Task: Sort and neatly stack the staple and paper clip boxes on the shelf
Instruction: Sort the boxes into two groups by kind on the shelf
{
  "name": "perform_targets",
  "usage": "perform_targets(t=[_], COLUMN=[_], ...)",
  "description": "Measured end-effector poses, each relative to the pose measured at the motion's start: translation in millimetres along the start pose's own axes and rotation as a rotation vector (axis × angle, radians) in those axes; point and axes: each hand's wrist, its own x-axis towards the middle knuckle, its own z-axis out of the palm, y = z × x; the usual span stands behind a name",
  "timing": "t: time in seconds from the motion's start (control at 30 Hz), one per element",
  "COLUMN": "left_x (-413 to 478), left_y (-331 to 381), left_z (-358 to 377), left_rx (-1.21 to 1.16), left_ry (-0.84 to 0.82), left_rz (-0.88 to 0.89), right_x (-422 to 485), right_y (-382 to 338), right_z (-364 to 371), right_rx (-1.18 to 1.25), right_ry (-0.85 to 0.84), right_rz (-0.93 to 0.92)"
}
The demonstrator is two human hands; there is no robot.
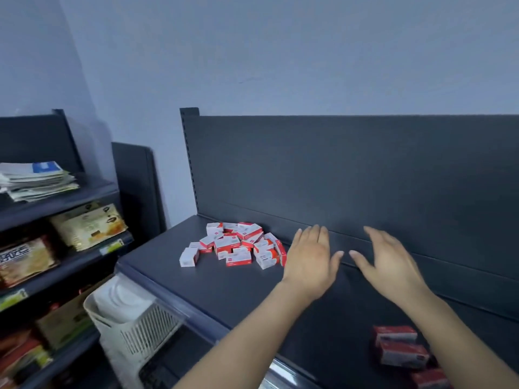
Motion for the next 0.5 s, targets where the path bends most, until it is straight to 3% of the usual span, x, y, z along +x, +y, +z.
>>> perform_targets(t=[0.27, 0.5], left_x=[-1, -9], left_y=[-177, -292], left_z=[-36, -32], left_rx=[0.031, 0.038], left_ry=[-0.085, -0.136], left_rz=[-0.131, -0.368], right_x=[63, 101], right_y=[-135, -205], right_z=[94, 167], right_rx=[0.042, 0.014], right_ry=[-0.100, -0.221], right_rz=[-0.016, -0.067])
